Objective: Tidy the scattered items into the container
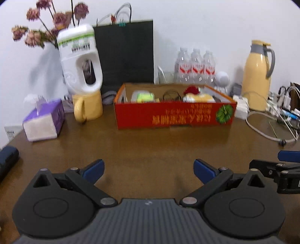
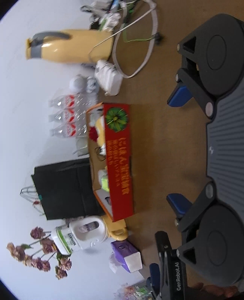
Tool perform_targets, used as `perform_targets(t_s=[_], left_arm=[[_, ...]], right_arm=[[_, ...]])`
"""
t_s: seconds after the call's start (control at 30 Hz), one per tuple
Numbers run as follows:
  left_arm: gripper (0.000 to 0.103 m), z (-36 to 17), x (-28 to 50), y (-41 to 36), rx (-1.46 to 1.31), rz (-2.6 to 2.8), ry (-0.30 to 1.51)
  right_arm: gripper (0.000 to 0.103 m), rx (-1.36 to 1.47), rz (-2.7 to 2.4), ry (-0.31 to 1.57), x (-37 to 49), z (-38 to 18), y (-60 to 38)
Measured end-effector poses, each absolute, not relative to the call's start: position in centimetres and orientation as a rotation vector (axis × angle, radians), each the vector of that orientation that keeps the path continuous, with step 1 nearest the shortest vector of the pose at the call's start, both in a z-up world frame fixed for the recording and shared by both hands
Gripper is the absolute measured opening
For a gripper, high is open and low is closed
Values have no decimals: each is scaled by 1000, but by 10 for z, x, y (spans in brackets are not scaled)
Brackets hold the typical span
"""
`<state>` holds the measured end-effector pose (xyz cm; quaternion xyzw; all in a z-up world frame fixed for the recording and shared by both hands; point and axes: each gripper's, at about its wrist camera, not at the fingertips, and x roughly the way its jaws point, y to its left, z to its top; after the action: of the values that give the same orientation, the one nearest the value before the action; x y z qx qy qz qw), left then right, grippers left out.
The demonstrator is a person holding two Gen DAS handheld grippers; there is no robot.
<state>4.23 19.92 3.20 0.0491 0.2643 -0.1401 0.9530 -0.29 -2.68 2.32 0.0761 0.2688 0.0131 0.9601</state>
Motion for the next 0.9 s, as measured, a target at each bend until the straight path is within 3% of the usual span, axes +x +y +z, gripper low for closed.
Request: perform_targets(t_s=[0.9], left_arm=[[103, -2, 32, 194, 113, -256, 689]], right_arm=[[99, 101, -47, 659, -2, -5, -13]])
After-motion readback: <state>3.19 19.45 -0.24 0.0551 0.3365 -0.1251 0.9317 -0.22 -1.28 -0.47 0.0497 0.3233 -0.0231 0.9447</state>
